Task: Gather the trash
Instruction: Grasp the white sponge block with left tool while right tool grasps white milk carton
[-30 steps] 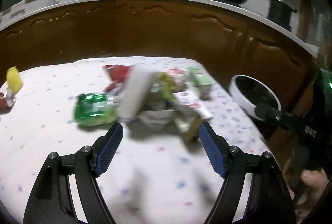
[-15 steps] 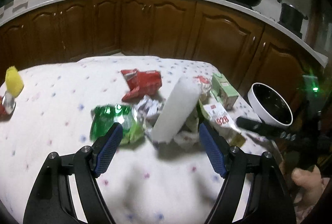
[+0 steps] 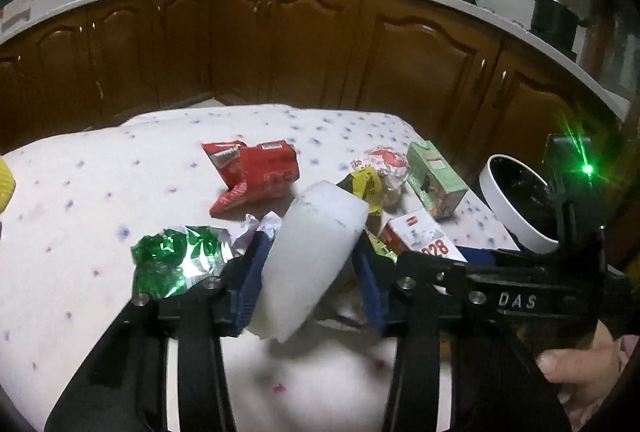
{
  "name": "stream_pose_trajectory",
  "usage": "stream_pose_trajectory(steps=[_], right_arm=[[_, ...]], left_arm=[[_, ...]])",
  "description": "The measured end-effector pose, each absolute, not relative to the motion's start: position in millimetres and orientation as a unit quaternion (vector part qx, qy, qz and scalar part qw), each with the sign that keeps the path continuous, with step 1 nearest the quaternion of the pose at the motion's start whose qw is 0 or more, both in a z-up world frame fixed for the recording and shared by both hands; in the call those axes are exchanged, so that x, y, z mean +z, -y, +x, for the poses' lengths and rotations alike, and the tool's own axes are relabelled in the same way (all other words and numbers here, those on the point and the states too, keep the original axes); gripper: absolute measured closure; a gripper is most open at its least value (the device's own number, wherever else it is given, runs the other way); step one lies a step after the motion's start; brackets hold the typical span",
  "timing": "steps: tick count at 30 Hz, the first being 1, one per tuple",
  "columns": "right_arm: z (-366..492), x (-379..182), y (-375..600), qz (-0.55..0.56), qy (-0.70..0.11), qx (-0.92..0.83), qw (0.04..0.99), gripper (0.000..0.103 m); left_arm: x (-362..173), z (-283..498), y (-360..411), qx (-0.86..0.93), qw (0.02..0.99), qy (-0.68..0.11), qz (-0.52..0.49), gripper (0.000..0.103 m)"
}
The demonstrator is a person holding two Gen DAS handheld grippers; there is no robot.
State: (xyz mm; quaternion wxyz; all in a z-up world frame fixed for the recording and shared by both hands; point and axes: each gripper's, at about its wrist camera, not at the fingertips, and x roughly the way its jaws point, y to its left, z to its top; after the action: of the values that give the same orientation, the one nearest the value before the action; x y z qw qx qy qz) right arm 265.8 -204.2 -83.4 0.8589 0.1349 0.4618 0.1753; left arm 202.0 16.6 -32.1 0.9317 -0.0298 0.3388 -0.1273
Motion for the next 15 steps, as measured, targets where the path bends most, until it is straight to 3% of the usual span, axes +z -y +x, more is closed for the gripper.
stream_pose_trajectory(steps=[5,9,15], right_arm=[[266.7,-81.8,213.8,0.159,-0.458,0.185,0.855,0.038],[263.2,-76.4,216.4,0.157,-0.451,0.181,0.860,0.038],[256.1,-74.1,215.7,0.144,-0.445,0.179,0.865,0.036]], left_arm=[[-16.3,183.1,-25.8,-0.129,0.938,-0.319,-0.045,0.063],[-10.3,161.5,-38.3,-0.135,0.935,-0.322,-0.060,0.063],[-38.7,151.1,-47.1,-0.152,0.904,-0.393,-0.072,0.062]])
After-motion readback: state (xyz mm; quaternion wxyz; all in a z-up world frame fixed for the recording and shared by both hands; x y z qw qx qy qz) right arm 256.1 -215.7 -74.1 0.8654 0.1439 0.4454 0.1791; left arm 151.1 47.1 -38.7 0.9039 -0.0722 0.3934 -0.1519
